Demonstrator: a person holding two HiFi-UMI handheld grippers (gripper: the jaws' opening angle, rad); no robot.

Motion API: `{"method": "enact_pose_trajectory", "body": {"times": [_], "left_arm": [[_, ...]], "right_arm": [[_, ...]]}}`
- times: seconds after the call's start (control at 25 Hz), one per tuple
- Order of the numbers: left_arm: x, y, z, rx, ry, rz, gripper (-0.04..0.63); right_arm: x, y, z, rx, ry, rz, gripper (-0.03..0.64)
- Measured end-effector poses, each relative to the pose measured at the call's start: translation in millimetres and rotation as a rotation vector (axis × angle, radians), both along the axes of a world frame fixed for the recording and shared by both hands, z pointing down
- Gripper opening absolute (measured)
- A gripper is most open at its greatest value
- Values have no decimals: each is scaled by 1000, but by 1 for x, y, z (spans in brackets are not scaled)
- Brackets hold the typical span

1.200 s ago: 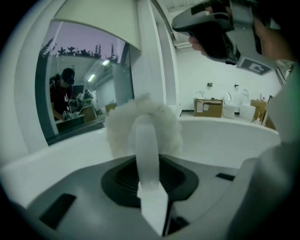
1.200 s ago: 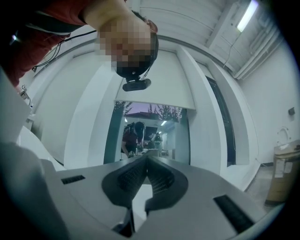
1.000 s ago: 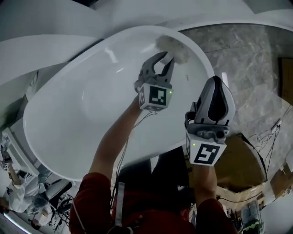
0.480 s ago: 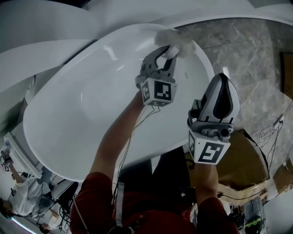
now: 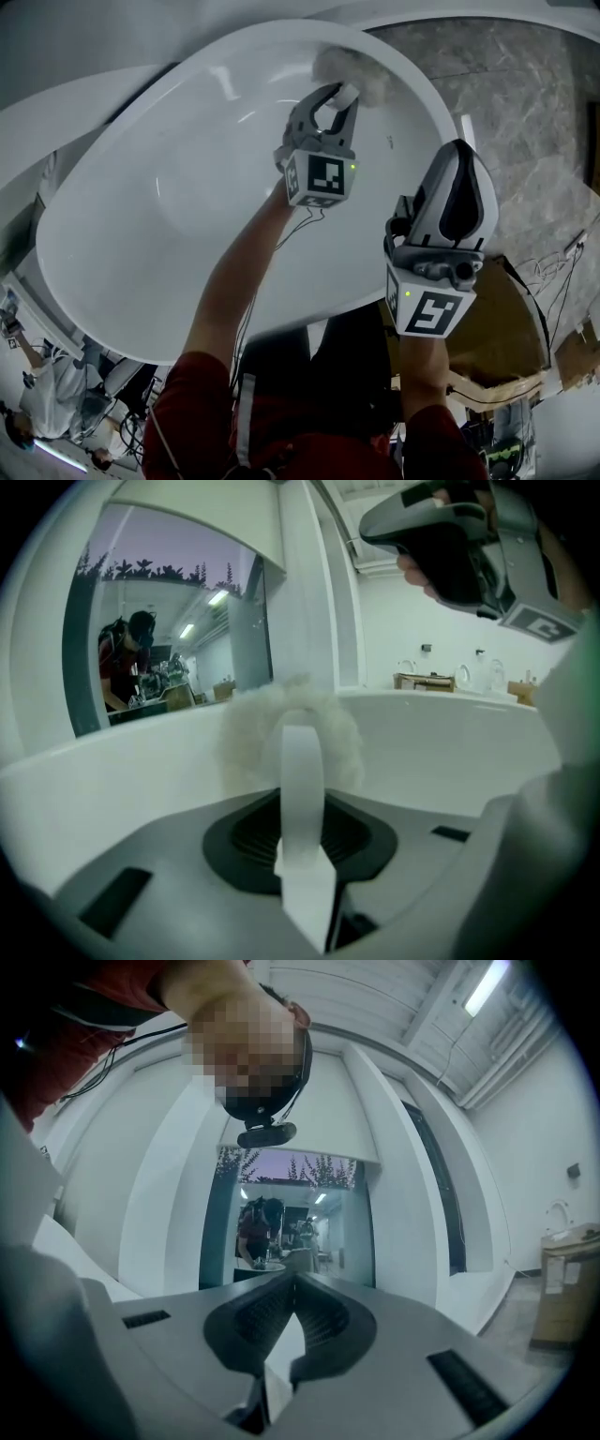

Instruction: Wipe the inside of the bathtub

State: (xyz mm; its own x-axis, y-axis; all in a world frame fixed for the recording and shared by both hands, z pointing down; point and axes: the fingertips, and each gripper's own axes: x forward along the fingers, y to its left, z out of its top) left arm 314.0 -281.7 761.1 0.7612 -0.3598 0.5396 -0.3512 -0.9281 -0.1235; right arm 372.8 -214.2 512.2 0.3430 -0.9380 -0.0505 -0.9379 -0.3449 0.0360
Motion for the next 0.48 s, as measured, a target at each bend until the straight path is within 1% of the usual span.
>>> {"method": "enact_pose_trajectory", "body": {"times": [0.08,0.2,0.32,0.48], "left_arm": [[-5,0,20,-19,-15,-6,94],[-11,-2,49,-27,-38,-12,94],[-21,-1,79,-61,-55,-36,94],[-33,-2,113,-63,-82,-44,94]], "right_arm": [[-2,-2,19,-15,-16,-3,12],[-5,-4,44,-31,-38,-7,12],[-11,-6,69,-66,-37,-24,12],[-18,-12,95,-91,-45,-46,12]]}}
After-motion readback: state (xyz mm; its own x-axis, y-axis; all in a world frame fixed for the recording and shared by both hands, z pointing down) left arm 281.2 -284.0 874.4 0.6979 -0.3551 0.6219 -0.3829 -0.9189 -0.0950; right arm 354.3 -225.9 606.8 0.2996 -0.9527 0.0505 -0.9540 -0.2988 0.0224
